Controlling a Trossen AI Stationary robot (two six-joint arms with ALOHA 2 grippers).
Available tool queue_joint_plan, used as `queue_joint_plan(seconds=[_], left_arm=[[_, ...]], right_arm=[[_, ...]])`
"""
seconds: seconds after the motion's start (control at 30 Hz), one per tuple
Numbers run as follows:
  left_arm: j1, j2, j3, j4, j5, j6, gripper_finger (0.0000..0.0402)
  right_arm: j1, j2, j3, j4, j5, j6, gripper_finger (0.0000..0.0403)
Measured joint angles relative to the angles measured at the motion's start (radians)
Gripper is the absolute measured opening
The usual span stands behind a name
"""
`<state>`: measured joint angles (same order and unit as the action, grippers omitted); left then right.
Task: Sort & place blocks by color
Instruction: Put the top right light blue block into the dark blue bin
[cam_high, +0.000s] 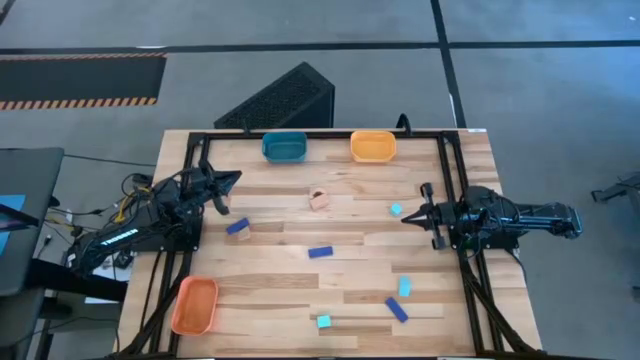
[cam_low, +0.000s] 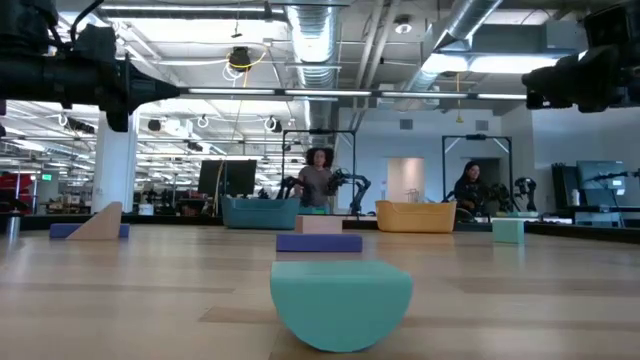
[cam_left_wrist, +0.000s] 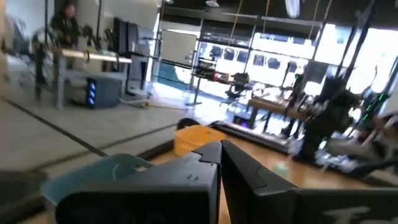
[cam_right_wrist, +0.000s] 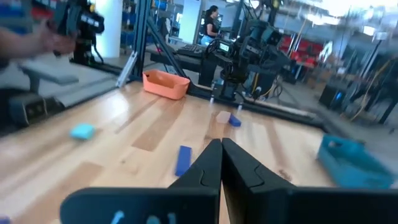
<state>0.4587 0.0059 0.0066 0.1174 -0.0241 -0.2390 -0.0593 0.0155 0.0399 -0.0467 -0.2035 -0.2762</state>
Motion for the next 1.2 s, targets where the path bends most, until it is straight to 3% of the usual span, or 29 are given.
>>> queue_joint_plan(seconds=[0.1, 0.37, 0.5, 0.63, 0.73, 0.9, 1.03, 1.2], left_arm=[[0.0, 0.0, 0.0, 0.012, -0.046, 0.021, 0.0], [0.0, 0.015, 0.0, 0.003, -0.118, 0.169, 0.0], [0.0, 0.043, 0.0, -0.015, -0.178, 0.176, 0.0], [0.0, 0.079, 0.0, -0.015, -0.297, 0.243, 0.0], [0.0, 0.108, 0.0, 0.036, -0.385, 0.31, 0.0], [0.001, 0.162, 0.0, 0.136, -0.38, 0.379, 0.0004], [0.001, 0.223, 0.0, 0.138, -0.342, 0.324, 0.0028], [0.001, 0.32, 0.0, 0.146, -0.283, 0.159, 0.0076]], right_arm=[[0.0, 0.0, -0.001, 0.023, 0.0, -0.04, 0.0026], [-0.002, -0.002, -0.004, 0.195, 0.026, 0.326, 0.0026], [-0.002, -0.003, -0.003, 0.218, 0.05, 0.279, 0.0026], [-0.002, -0.003, -0.002, 0.164, 0.211, 0.272, 0.0026], [-0.002, -0.001, -0.002, 0.125, 0.416, 0.251, 0.0026], [-0.003, 0.006, -0.002, 0.119, 0.729, 0.223, 0.0026], [-0.015, 0.006, -0.002, 0.098, 0.813, 0.233, 0.0026], [-0.067, 0.031, 0.002, 0.03, 0.799, 0.389, 0.0026]])
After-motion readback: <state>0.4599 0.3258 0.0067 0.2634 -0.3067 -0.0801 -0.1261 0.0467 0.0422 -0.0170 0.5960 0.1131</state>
